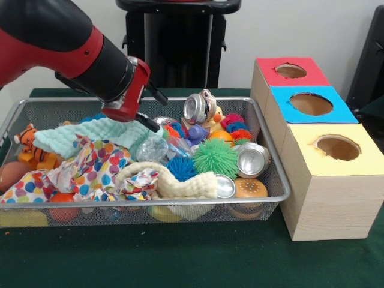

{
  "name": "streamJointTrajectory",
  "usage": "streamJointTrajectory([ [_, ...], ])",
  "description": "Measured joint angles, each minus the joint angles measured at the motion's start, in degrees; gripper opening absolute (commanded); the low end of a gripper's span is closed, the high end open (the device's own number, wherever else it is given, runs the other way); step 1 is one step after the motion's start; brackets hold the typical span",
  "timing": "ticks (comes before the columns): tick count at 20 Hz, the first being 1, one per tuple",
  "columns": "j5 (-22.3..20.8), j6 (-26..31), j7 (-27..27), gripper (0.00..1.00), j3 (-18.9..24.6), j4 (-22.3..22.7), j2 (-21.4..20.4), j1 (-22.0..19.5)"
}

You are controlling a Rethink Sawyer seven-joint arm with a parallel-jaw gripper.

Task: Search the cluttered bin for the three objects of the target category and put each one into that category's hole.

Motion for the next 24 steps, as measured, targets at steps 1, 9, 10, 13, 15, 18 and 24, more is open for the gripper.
streamJointTrajectory([
  [1,0.0,-1.6,0.0,1.00,0.4,0.8,0.0,-0.6],
  [9,0.0,-20.0,0.0,1.00,0.9,5.5,-0.3,-4.1],
  [10,0.0,-22.1,0.0,1.00,0.9,5.9,-0.4,-4.2],
  [13,0.2,-25.0,0.0,1.00,1.0,6.5,-0.9,-4.2],
  [15,0.5,-25.2,0.0,1.00,1.0,6.9,-1.4,-4.0],
  [18,1.0,-25.2,0.0,1.00,1.0,7.4,-2.2,-3.6],
  [24,1.7,-25.2,0.0,1.00,1.0,7.6,-3.1,-2.8],
])
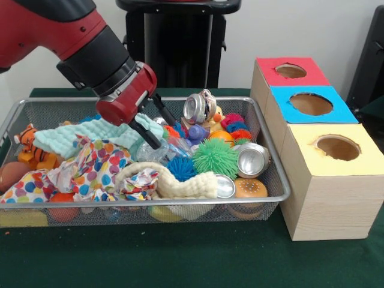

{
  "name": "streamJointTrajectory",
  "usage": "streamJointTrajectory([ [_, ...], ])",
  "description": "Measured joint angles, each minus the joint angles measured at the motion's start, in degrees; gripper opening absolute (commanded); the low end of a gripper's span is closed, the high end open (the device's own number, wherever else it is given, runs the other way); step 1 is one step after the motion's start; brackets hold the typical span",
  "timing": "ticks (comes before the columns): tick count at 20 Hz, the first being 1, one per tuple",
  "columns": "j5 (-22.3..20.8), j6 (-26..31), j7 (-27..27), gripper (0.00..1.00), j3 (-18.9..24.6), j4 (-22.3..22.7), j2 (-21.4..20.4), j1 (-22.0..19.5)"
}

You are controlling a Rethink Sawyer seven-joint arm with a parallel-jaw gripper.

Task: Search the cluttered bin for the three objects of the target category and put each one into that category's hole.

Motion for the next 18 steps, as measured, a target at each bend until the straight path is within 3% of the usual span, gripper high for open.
streamJointTrajectory([
  [18,0.2,0.0,0.0,1.00,-0.2,0.0,0.6,0.1],
])
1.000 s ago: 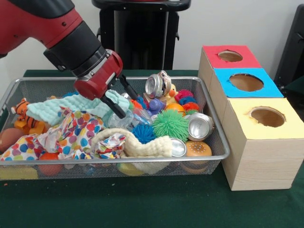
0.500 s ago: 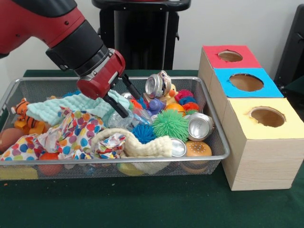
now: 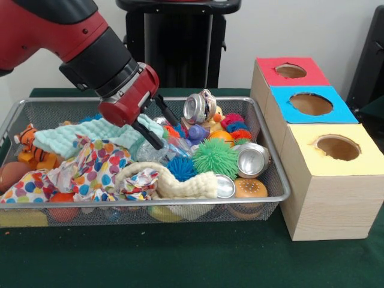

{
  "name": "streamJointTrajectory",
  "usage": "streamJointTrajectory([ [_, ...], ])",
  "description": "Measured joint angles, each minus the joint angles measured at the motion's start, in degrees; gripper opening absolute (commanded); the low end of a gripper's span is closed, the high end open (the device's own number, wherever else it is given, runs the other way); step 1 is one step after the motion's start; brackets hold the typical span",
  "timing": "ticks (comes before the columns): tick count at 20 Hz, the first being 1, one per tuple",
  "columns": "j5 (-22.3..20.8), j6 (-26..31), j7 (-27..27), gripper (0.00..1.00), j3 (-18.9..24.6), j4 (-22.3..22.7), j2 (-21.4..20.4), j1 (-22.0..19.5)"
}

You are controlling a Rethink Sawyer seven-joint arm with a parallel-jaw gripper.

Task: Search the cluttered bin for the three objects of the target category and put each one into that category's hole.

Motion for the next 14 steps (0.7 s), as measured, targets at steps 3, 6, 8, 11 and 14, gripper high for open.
streamJointTrajectory([
  [3,0.0,0.0,0.0,1.00,-0.1,0.0,0.4,0.0],
  [6,0.0,0.0,0.0,1.00,-0.2,0.0,0.7,0.0],
  [8,0.0,0.0,0.0,1.00,-0.2,-0.1,0.9,0.0],
  [11,0.0,0.0,0.0,1.00,-0.2,-0.1,1.0,0.0],
  [14,0.0,0.0,0.0,1.00,-0.2,-0.2,1.3,0.0],
])
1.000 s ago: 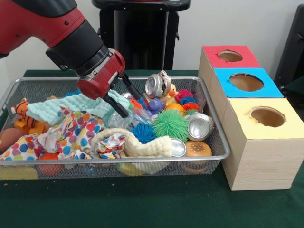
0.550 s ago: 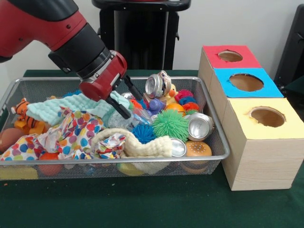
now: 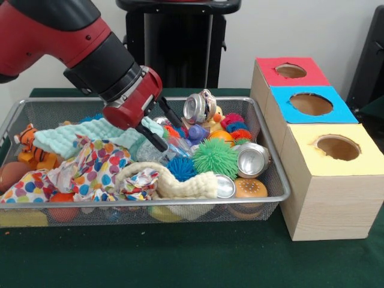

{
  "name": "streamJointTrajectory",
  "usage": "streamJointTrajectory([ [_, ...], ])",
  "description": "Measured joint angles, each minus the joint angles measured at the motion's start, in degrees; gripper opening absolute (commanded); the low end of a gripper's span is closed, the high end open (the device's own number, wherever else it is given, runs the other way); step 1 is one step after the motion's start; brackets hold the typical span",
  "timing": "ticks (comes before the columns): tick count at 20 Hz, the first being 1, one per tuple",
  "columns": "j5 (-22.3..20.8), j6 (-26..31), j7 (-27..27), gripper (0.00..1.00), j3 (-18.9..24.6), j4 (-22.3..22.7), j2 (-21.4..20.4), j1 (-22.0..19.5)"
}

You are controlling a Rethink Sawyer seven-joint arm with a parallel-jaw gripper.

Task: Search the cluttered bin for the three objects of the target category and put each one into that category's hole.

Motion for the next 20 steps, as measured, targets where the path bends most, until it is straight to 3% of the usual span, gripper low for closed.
streamJointTrajectory([
  [20,0.2,0.0,0.0,1.00,-0.2,-1.1,1.9,0.0],
])
